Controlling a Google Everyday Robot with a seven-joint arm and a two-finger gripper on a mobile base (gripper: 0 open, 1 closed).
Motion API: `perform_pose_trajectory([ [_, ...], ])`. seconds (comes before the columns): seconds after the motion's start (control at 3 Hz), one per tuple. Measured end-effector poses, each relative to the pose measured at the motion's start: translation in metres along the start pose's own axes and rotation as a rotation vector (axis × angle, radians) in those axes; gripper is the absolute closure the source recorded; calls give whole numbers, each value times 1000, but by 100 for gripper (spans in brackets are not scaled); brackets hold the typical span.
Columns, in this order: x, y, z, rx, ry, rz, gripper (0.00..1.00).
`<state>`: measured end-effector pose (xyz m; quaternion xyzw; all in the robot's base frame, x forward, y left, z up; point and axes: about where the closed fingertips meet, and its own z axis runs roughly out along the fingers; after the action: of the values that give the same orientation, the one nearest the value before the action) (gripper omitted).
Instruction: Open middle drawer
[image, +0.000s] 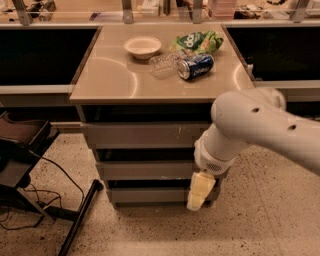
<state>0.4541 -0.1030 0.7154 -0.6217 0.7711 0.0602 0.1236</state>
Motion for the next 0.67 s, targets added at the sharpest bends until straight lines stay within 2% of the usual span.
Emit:
perform_pose_trajectory([
  [0.33, -6, -12, 57, 59, -6, 74, 0],
  [0.67, -16, -30, 53, 129, -57, 141, 0],
])
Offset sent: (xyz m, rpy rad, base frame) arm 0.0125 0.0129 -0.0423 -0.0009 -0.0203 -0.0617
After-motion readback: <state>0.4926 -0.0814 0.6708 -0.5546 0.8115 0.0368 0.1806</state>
